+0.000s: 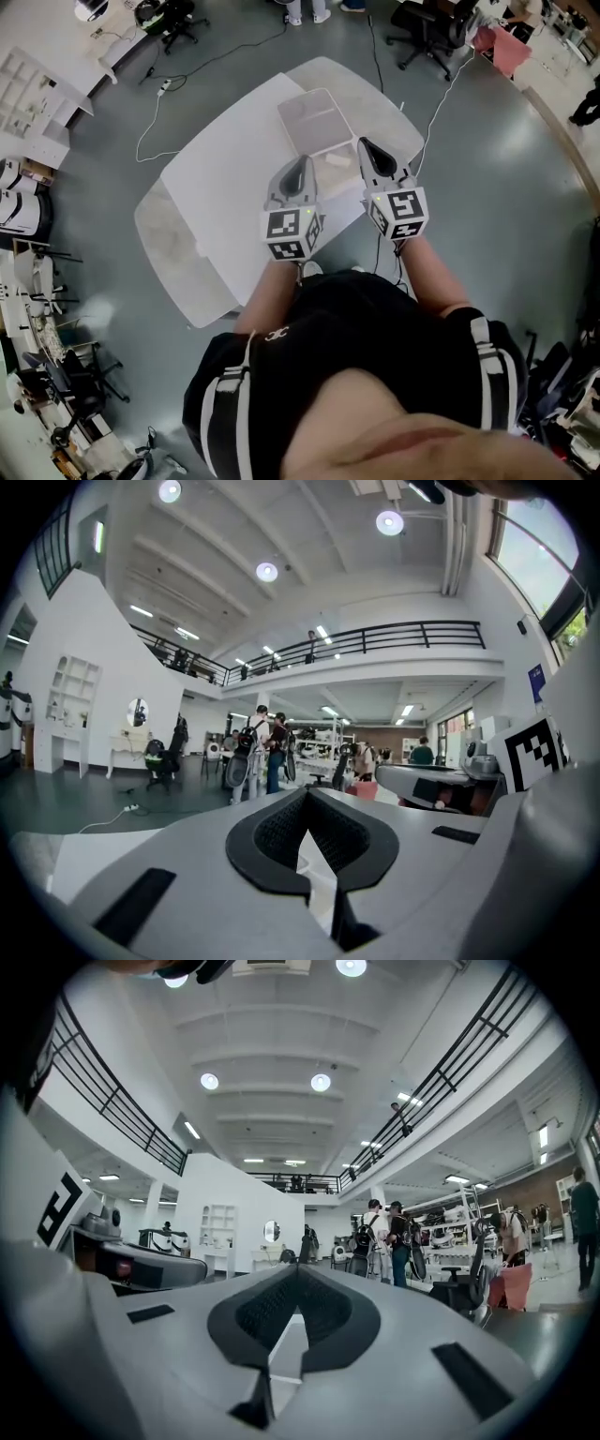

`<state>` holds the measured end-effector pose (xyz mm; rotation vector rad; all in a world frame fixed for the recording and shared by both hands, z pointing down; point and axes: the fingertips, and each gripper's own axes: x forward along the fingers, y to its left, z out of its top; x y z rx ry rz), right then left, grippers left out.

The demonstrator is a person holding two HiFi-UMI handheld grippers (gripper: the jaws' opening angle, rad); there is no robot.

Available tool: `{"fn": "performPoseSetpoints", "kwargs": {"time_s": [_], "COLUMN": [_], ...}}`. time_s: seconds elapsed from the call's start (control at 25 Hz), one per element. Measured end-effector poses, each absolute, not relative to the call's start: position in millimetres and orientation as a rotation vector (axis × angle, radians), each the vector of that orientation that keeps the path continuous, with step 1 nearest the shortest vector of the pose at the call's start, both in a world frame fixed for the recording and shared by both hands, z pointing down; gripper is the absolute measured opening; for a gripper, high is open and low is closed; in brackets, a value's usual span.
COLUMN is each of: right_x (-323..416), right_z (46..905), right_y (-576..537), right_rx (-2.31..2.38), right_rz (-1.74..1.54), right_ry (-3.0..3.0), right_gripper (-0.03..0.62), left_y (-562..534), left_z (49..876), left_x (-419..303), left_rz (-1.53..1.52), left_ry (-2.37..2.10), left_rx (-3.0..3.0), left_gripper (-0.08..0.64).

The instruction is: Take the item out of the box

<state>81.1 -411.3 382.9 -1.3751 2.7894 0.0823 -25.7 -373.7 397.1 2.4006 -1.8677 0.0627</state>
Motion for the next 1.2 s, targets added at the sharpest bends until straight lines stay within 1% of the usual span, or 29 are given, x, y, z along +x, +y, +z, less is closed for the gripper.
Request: {"fn": "performPoseSetpoints", "kwargs": {"time_s": [0.2,0.64,0.72,0.92,1.2], "right_x": [70.9,37.4,32.6,24.7,17.7], "right_z": [393.0,456.5,469.3,494.8,543.1], "right_y": [-423.8,-435.6,-436.9,-443.1,-459.0], "right_rx": [-1.394,-1.329,-1.274,-1.174,-1.103], "right_rz": [0.136,0.648,0.654,0.625,0.517], "right_ry": [2.833,3.282,3.382,3.547,3.725], "right_gripper": [0.013,0.014,0.019,0.060,0.094], "left_y": [-382.9,-381.5,-379.7,-377.3,-369.7], "left_z": [394.3,413.0,415.2,418.6,420.4], "left_x": [-36.3,-65.0,-71.2,-83.7,-102.0], "left_rz": [0.070,0.078,0.078,0.064,0.068], "left_ry": [-1.869,-1.874,-1.879,-1.885,-1.916], "left_rx": [2.404,2.329,2.314,2.276,2.227], "left_gripper": [0.014,0.014,0.014,0.014,0.014]}}
